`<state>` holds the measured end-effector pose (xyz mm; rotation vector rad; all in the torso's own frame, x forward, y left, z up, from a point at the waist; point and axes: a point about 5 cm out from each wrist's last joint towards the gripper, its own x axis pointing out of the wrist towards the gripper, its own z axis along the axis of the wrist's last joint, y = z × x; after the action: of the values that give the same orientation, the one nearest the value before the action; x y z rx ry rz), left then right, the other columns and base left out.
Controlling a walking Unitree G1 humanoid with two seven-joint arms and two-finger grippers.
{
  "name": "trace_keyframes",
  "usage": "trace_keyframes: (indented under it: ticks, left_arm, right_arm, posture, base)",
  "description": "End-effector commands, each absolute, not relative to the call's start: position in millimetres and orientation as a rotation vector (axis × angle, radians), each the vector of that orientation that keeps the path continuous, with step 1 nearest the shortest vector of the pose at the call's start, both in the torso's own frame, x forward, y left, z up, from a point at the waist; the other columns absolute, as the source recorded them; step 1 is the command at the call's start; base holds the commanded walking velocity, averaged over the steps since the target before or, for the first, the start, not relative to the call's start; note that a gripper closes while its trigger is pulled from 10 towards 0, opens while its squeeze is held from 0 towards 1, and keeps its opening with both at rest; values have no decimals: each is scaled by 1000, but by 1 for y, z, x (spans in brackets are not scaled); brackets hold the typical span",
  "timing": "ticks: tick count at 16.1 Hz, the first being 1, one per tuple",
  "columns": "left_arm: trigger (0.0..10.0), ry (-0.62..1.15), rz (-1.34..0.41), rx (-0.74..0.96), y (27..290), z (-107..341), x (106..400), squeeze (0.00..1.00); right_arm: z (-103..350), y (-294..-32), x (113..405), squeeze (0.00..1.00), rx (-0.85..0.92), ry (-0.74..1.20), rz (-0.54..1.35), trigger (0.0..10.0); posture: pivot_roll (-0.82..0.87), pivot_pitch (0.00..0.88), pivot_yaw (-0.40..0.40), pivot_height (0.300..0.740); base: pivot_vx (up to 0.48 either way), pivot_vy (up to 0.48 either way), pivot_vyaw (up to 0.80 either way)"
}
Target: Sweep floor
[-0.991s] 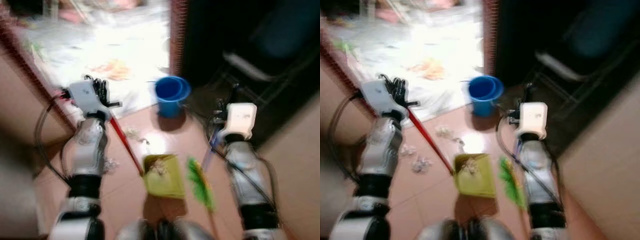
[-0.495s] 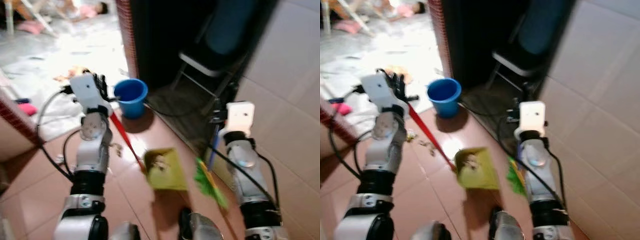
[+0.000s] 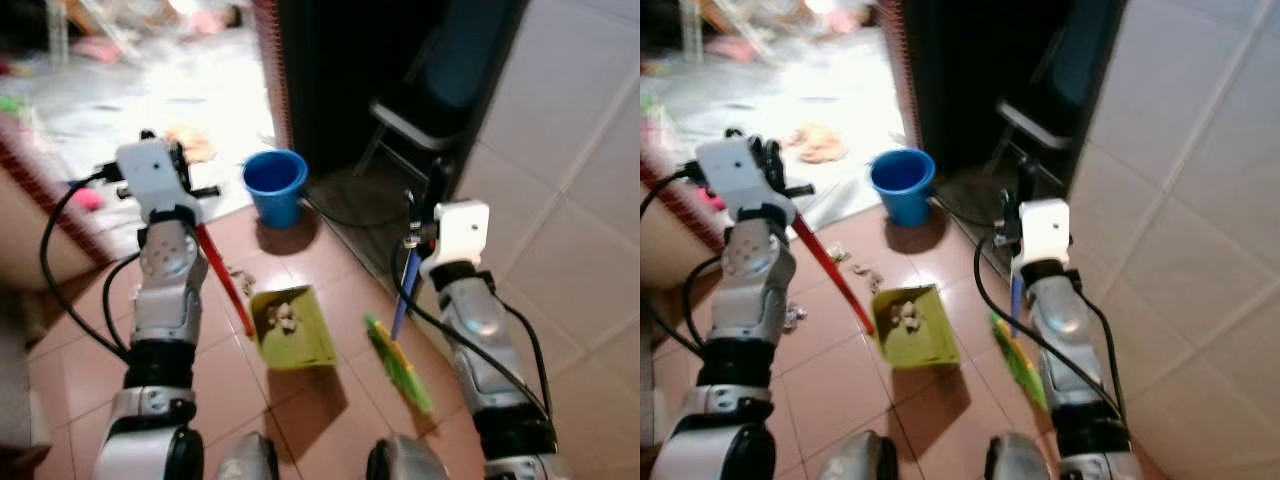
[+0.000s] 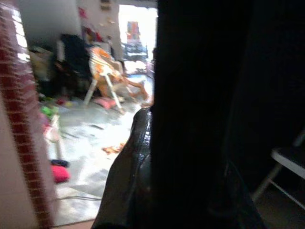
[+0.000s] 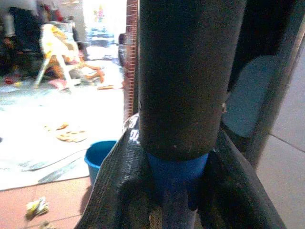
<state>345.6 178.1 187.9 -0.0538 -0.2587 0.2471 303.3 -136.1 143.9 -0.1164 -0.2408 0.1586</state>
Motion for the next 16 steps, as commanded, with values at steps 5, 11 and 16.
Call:
trace_keyframes:
  ticks: [5, 11, 16]
  left_arm:
    - [10000, -363, 257, -42, 182, 213, 349, 0]
    - [10000, -403, 326, -99, 196, 226, 351, 0]
    - [10000, -496, 370, -165, 213, 260, 357, 0]
  right_arm:
    - [159, -124, 300, 0, -119, -335, 220, 10000]
    - [150, -130, 299, 0, -146, -295, 197, 10000]
    - [143, -138, 296, 0, -198, -270, 183, 10000]
  posture:
    - [-61, 53, 76, 740]
    - [-66, 63, 66, 740]
    - [-80, 69, 65, 740]
  base:
    - [0, 0, 266]
    - [0, 0, 0]
    - [0, 0, 101]
